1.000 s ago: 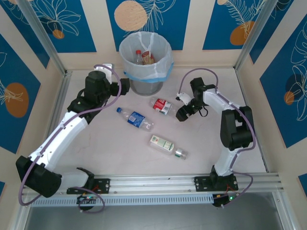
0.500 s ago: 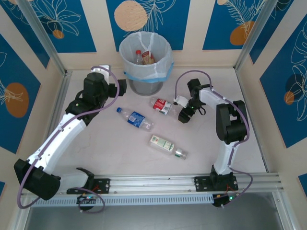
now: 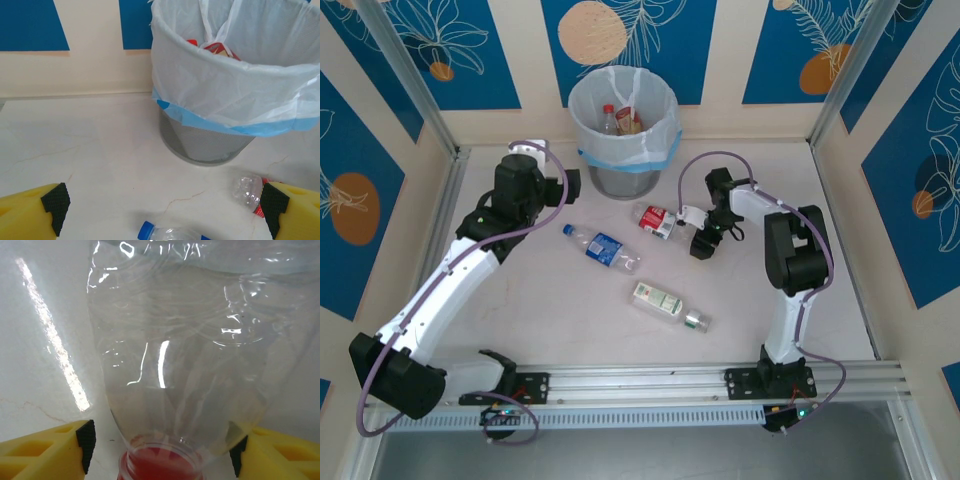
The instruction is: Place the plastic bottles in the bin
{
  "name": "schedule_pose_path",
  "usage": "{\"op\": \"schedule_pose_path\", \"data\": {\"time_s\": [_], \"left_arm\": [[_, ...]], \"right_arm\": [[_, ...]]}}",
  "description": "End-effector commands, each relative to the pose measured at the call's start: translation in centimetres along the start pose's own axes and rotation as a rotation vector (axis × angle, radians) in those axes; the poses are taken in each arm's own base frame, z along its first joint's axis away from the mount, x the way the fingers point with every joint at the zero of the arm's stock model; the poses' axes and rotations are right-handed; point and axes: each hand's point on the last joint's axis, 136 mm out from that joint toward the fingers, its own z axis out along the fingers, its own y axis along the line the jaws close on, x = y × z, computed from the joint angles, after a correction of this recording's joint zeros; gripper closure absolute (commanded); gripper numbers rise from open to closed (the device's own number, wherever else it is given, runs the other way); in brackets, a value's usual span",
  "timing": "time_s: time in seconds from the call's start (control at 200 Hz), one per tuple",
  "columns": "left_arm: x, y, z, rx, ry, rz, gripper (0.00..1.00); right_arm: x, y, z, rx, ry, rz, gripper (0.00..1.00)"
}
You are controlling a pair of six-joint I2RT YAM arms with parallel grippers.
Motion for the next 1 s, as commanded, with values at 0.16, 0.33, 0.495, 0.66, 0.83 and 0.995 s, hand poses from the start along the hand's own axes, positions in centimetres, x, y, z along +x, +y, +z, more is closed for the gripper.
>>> {"op": "schedule_pose_path", "data": {"time_s": [0.16,0.33,0.495,0.66,0.83,0.995], "left_arm": [[0.2,1.9,-0.6,-0.058,-0.003,-0.029,0.01],[0.6,2.2,-0.3,-0.066,0.005,-0.036,0.01],[0.9,2.7,-0.1,-0.079,0.01,-0.042,0.01],[1.1,3.1,0.2,-0.079,0.019,-0.056,0.01],[1.2,3.5,0.3,-0.086,0.023,-0.064,0.01],[1.3,3.7,0.4,-0.085,0.023,-0.084,0.01]], "right_arm": [[-0.4,-0.3,0.8,-0.012,0.005,-0.008,0.43],[-0.2,0.5,0.7,-0.032,0.008,-0.011,0.51],[-0.1,1.4,0.4,-0.044,0.005,-0.011,0.68],[-0.2,2.1,0.1,-0.061,0.001,0.012,0.81],[-0.6,2.3,-0.5,-0.057,-0.019,0.023,0.93],[-1.0,2.7,-1.8,-0.033,-0.04,0.022,1.0]]}}
